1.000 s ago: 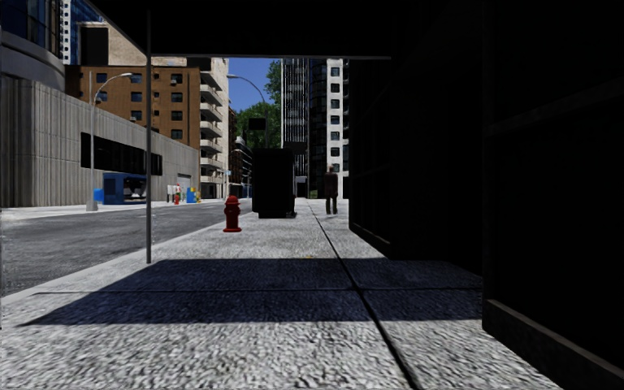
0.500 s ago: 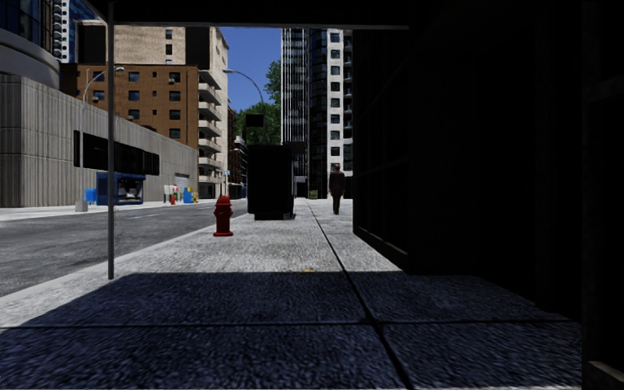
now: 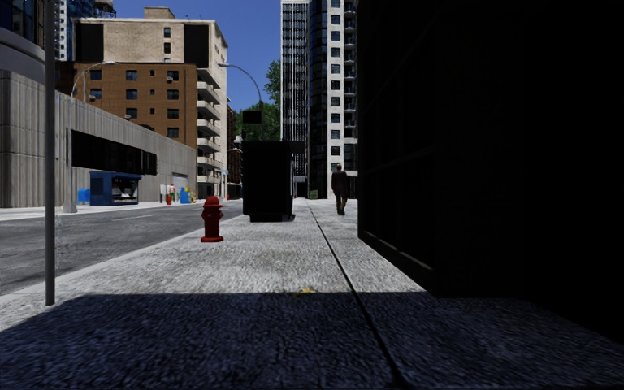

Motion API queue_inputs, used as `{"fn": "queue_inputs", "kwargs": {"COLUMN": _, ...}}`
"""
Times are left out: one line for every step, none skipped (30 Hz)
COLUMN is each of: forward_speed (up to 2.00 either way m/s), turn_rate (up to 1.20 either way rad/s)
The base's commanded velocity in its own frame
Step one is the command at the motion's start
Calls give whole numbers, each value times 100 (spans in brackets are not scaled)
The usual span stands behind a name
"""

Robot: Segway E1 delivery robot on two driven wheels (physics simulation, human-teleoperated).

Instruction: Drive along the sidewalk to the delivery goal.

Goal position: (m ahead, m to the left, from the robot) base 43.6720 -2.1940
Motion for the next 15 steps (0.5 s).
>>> {"fn": "queue_inputs", "kwargs": {"forward_speed": 135, "turn_rate": 0}}
{"fn": "queue_inputs", "kwargs": {"forward_speed": 135, "turn_rate": 0}}
{"fn": "queue_inputs", "kwargs": {"forward_speed": 135, "turn_rate": 0}}
{"fn": "queue_inputs", "kwargs": {"forward_speed": 135, "turn_rate": 0}}
{"fn": "queue_inputs", "kwargs": {"forward_speed": 135, "turn_rate": 0}}
{"fn": "queue_inputs", "kwargs": {"forward_speed": 135, "turn_rate": 0}}
{"fn": "queue_inputs", "kwargs": {"forward_speed": 135, "turn_rate": 0}}
{"fn": "queue_inputs", "kwargs": {"forward_speed": 135, "turn_rate": 0}}
{"fn": "queue_inputs", "kwargs": {"forward_speed": 135, "turn_rate": 0}}
{"fn": "queue_inputs", "kwargs": {"forward_speed": 135, "turn_rate": 0}}
{"fn": "queue_inputs", "kwargs": {"forward_speed": 135, "turn_rate": 0}}
{"fn": "queue_inputs", "kwargs": {"forward_speed": 135, "turn_rate": 0}}
{"fn": "queue_inputs", "kwargs": {"forward_speed": 135, "turn_rate": 0}}
{"fn": "queue_inputs", "kwargs": {"forward_speed": 135, "turn_rate": 0}}
{"fn": "queue_inputs", "kwargs": {"forward_speed": 135, "turn_rate": 0}}
